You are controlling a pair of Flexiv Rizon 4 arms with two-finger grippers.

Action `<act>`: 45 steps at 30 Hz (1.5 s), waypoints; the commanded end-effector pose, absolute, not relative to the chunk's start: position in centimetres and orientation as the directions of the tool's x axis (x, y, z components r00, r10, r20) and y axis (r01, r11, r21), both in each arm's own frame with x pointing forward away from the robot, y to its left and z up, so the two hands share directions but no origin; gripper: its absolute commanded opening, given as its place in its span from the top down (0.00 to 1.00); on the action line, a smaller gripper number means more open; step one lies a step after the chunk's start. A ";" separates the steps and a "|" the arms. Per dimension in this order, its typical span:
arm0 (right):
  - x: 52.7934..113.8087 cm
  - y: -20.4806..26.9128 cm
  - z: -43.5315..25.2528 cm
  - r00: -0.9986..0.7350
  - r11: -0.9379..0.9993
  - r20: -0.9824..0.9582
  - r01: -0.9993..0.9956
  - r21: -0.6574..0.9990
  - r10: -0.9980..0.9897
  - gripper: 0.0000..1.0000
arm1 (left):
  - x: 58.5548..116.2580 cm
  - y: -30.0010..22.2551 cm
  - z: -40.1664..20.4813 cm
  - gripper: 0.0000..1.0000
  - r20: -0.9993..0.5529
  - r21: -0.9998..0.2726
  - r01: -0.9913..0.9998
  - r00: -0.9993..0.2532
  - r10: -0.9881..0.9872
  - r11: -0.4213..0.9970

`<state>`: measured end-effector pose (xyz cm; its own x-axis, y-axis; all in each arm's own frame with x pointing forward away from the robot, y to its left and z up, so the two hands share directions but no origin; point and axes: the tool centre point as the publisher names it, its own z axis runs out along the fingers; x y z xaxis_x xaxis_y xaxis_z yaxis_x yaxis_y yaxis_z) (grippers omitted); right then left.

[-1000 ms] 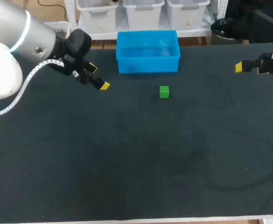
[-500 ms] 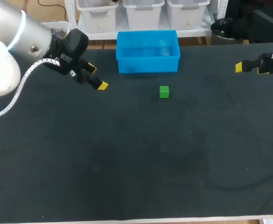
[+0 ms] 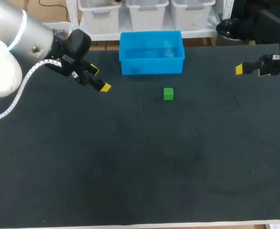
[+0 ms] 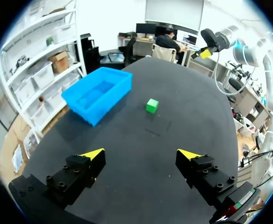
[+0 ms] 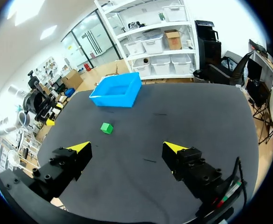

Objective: Use the left arm to pick the red cube and place it into the blue plastic box first, then use the right arm to grasp the green cube and put it into the same blue plastic box after the first action is fully finished.

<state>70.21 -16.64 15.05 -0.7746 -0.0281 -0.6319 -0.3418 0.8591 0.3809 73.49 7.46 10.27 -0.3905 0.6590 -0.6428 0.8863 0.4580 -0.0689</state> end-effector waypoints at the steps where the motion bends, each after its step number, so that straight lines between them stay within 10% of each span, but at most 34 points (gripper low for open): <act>1: 72.0 -15.8 14.4 -0.784 0.844 -0.619 -0.359 0.398 -0.041 0.00 | 73.4 7.6 10.2 0.00 -0.648 -0.069 0.888 -0.387 0.657 0.455; 45: 79.1 -6.2 15.9 -0.873 0.866 -0.441 -0.374 0.331 -0.209 0.00 | 73.4 7.6 10.2 0.00 -0.648 -0.069 0.888 -0.387 0.657 0.455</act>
